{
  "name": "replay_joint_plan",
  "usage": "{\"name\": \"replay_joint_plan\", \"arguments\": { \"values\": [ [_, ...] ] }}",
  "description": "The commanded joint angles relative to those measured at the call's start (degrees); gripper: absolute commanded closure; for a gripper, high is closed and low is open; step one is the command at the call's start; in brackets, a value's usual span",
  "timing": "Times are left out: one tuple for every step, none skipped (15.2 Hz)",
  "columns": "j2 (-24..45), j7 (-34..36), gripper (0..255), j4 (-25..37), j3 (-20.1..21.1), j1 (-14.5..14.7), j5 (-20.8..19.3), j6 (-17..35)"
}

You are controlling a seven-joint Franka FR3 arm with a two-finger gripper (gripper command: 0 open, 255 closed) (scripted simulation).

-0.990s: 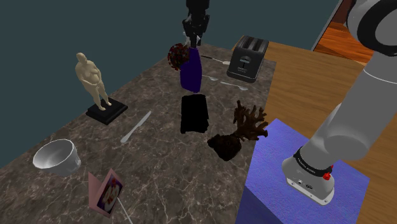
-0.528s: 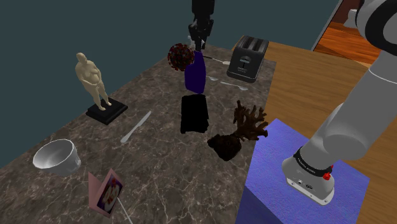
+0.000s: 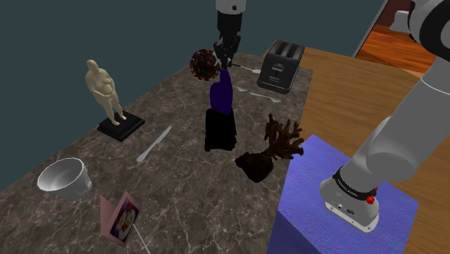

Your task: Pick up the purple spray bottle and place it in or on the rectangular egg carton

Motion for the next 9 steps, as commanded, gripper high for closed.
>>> {"name": "replay_joint_plan", "arguments": {
  "values": [
    [-0.1,0.0,255,-1.6,0.0,0.0,0.0,1.5],
    [-0.1,0.0,255,-2.4,0.0,0.0,0.0,2.3],
    [-0.2,-0.1,255,-3.3,0.0,0.0,0.0,3.1],
    [-0.2,-0.1,255,-4.1,0.0,0.0,0.1,3.9],
    [-0.2,-0.1,255,-4.8,0.0,0.0,0.1,4.7],
    [-0.2,-0.1,255,-5.6,0.0,0.0,0.1,5.4],
    [-0.2,-0.1,255,-6.4,0.0,0.0,0.1,6.2],
    [-0.2,-0.1,255,-7.1,0.0,0.0,0.1,7.0],
    [-0.1,-0.1,255,-7.8,0.0,0.0,0.0,7.7]
  ]
}}
